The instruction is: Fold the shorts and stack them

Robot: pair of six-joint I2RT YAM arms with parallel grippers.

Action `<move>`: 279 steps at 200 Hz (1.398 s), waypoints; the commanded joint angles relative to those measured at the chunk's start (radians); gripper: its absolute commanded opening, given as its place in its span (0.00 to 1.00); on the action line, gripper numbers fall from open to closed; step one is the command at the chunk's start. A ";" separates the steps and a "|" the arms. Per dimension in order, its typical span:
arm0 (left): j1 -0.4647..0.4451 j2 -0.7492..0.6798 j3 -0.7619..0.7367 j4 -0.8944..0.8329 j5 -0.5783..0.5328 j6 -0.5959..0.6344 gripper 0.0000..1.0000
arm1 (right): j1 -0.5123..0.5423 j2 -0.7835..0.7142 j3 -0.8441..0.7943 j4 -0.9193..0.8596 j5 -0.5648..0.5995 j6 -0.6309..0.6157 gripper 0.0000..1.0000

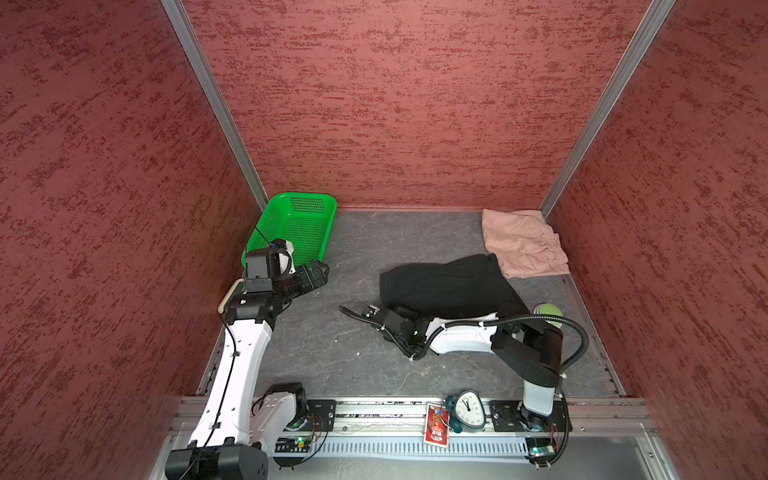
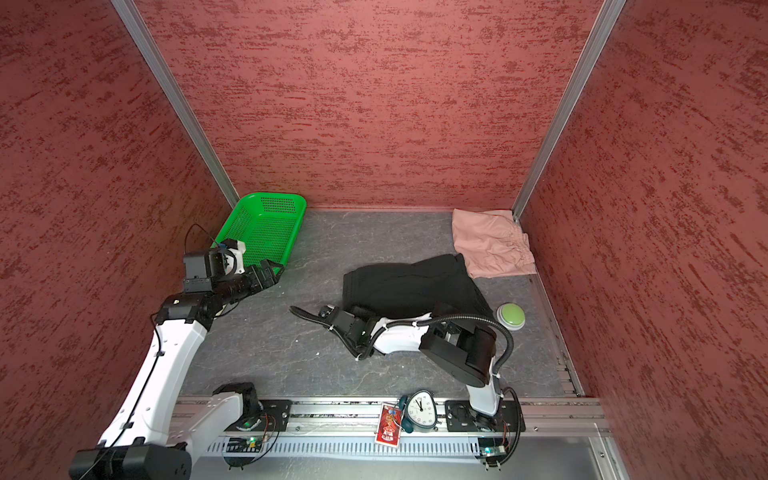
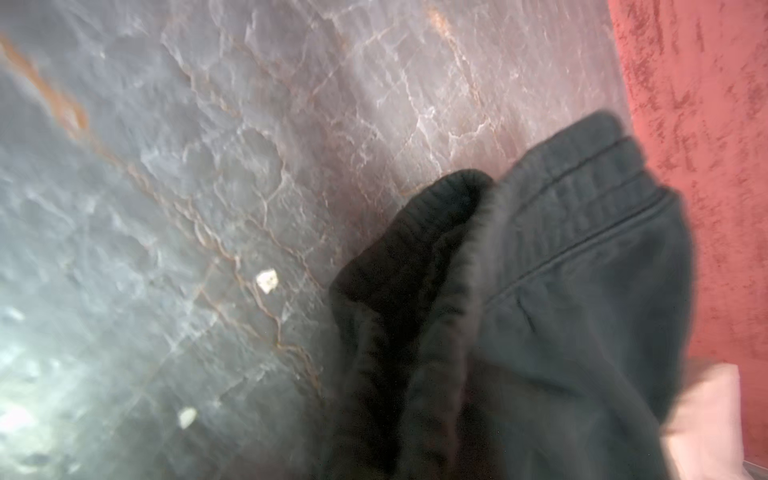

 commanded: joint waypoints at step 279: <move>-0.585 0.574 -0.506 1.267 0.119 -0.848 1.00 | -0.057 -0.210 -0.244 0.395 -0.273 0.161 0.00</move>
